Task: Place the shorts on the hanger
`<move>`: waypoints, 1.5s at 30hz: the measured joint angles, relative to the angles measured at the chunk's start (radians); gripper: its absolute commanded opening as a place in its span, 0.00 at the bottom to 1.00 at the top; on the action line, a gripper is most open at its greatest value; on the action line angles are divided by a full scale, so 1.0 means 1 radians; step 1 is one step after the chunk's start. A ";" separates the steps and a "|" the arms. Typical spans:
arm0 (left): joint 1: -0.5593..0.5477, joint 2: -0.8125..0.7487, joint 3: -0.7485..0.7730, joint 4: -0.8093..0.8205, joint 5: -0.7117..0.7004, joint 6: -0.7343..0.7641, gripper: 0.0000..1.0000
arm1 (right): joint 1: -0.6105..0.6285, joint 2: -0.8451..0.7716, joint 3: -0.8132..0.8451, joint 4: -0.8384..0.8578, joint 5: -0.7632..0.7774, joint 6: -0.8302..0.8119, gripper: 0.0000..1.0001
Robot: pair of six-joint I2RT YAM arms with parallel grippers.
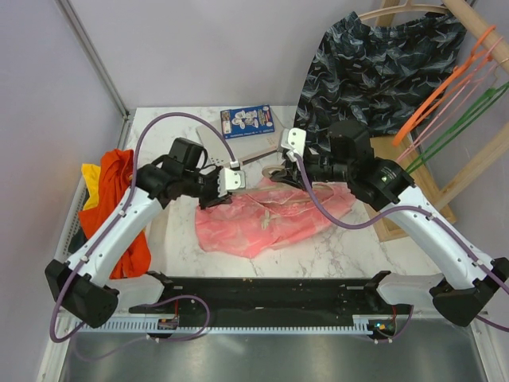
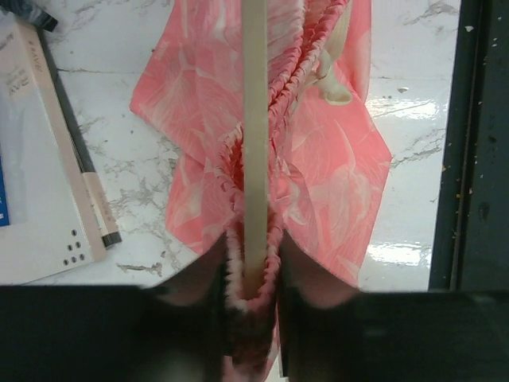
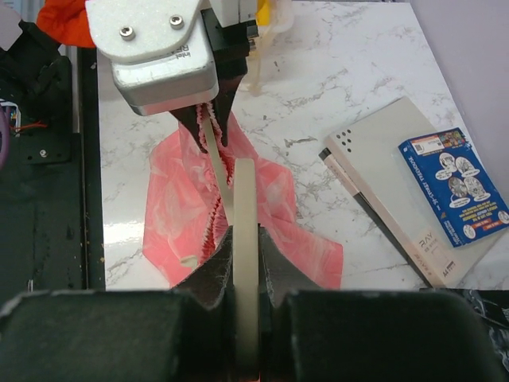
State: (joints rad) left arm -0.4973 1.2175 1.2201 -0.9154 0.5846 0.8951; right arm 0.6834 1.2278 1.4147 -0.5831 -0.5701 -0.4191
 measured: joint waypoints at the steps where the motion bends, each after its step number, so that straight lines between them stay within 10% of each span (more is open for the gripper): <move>1: 0.000 -0.006 0.002 0.003 -0.001 -0.006 0.46 | 0.000 0.000 0.004 0.000 0.001 0.006 0.00; 19: 0.233 -0.088 0.011 -0.048 0.196 0.063 0.56 | 0.001 -0.024 0.073 -0.009 -0.034 -0.035 0.00; 29: 0.212 -0.059 0.089 -0.095 0.287 0.062 0.02 | -0.002 -0.011 0.133 -0.043 -0.053 -0.080 0.00; 31: 0.199 -0.052 0.102 -0.101 0.289 0.042 0.02 | -0.007 -0.009 0.147 -0.046 -0.035 -0.085 0.22; 32: 0.196 -0.045 0.115 -0.101 0.289 0.021 0.02 | -0.007 -0.009 0.153 -0.045 -0.024 -0.084 0.49; 33: 0.197 -0.036 0.126 -0.099 0.290 -0.002 0.02 | -0.006 -0.009 0.156 -0.037 -0.003 -0.080 0.98; 45: 0.154 0.215 0.447 0.013 0.286 -0.373 0.02 | -0.005 -0.104 0.135 0.228 0.352 0.062 0.98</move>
State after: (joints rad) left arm -0.3428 1.4326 1.6676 -0.9024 0.8703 0.5217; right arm 0.6788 1.1236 1.5494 -0.3550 -0.2180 -0.3569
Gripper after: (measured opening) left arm 0.161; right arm 0.983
